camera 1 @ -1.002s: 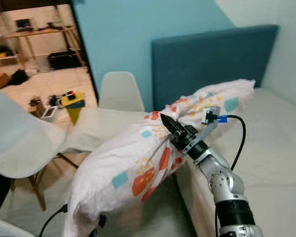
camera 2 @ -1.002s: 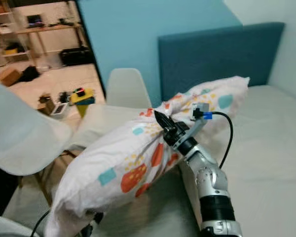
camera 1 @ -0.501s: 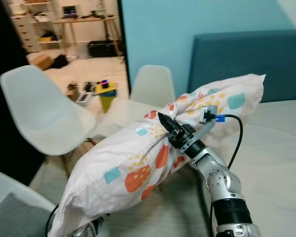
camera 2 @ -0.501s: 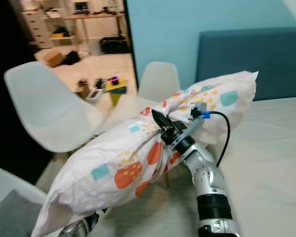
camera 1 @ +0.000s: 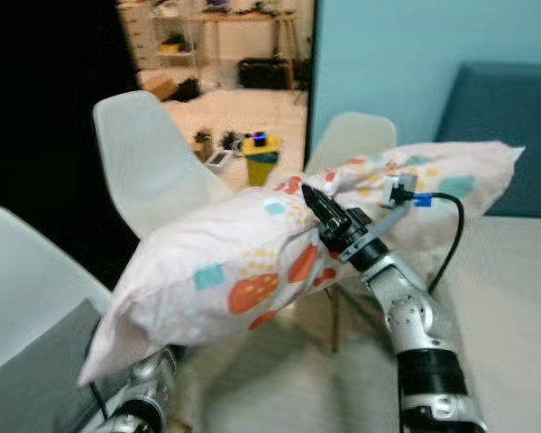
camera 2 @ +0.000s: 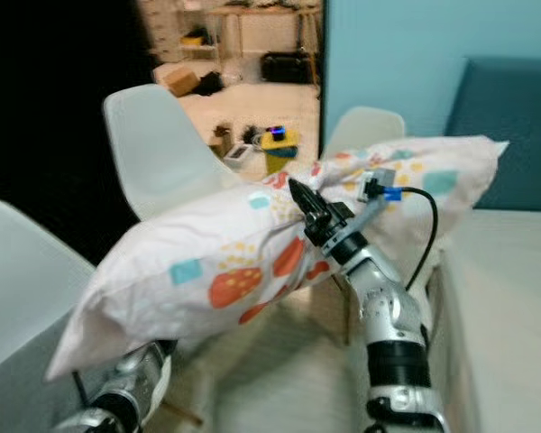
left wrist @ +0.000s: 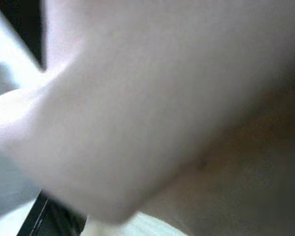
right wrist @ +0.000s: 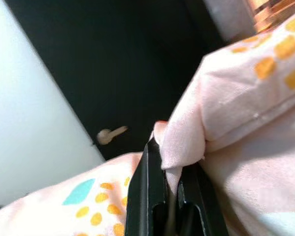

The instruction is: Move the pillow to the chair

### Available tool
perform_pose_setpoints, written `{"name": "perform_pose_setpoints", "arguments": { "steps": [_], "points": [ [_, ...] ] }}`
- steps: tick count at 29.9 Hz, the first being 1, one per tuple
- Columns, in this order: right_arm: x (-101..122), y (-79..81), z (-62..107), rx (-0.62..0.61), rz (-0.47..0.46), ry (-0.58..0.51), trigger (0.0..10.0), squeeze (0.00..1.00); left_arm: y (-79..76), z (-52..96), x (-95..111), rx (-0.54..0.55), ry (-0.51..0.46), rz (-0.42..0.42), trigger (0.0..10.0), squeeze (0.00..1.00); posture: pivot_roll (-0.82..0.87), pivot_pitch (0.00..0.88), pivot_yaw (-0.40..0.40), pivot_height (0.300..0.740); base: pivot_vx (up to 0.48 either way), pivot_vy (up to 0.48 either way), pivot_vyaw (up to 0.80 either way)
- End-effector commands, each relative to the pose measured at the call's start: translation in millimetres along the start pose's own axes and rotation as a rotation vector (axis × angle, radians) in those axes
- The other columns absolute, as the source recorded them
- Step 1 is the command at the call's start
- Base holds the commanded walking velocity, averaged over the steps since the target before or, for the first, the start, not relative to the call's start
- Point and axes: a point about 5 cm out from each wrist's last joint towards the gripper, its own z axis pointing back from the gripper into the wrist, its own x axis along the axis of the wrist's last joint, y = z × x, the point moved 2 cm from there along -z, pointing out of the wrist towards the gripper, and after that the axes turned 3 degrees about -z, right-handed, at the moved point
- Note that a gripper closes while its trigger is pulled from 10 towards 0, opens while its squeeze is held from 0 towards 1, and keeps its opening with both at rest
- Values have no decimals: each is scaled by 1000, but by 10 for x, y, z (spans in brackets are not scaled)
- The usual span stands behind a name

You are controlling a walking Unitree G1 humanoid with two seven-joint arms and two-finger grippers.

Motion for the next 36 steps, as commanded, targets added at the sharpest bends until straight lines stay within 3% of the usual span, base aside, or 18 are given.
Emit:
{"name": "perform_pose_setpoints", "arguments": {
  "steps": [1, 4, 7, 10, 11, 14, 15, 16, 22, 24, 25, 27, 30, 36],
  "points": [
    [68, 74, -117, 33, 36, -15, 0, 0, 73, -3, 35, 61, -18, 18, 10000, 0, 70, 0, 8, 729, 0, 0, 800],
    [92, -41, -147, -62, 51, -13, 0, 0, 204, 60, -131, 142, 50, 105, 10000, 0, 69, 0, 4, 729, 0, 0, 800],
    [102, -72, -151, -84, 53, -17, 0, 0, 228, 81, -179, 158, 67, 124, 10000, 0, 69, 0, 4, 729, 0, 0, 800],
    [164, -192, -133, -179, 77, -40, 0, 0, 242, 140, -297, 165, 100, 141, 10000, 0, 72, 0, 1, 729, 0, 0, 800],
    [245, -331, -94, -291, 100, -76, 0, 0, 197, 178, -363, 124, 108, 140, 10000, 0, 75, 0, -1, 729, 0, 0, 738],
    [265, -364, -82, -319, 108, -84, 0, 0, 178, 183, -370, 110, 105, 138, 10000, 0, 75, 0, -1, 729, 0, 0, 738],
    [275, -416, -60, -358, 112, -85, 3412, 0, 144, 182, -363, 82, 96, 125, 10000, 0, 75, 0, -1, 729, 0, 0, 0],
    [274, -464, -39, -395, 123, -75, 10000, 0, 112, 179, -348, 56, 83, 114, 10000, 0, 75, 0, -1, 729, 0, 0, 0],
    [283, -573, 23, -471, 127, -69, 10000, 0, 25, 148, -254, -5, 33, 65, 10000, 0, 81, 0, 1, 729, 289, 0, 0],
    [276, -632, 70, -513, 138, -58, 10000, 0, 9, 126, -197, -18, 11, 52, 10000, 0, 79, 0, 4, 729, 458, 0, 0],
    [265, -750, 179, -602, 150, -44, 10000, 0, -4, 82, -81, -33, -31, 42, 10000, 0, 73, 0, 11, 729, 480, 0, -788],
    [265, -779, 212, -623, 151, -45, 10000, 0, -6, 69, -45, -36, -44, 41, 10000, 0, 73, 0, 11, 729, 480, 0, -788],
    [282, -789, 236, -623, 168, -60, 10000, 0, -14, 37, 48, -46, -77, 37, 10000, 0, 71, 0, 14, 729, 480, 0, 0],
    [146, -661, 135, -520, 169, 6, 10000, 0, -22, -10, 194, -50, -127, 35, 10000, 0, 71, 0, 19, 729, 480, 0, 0]
  ]
}}
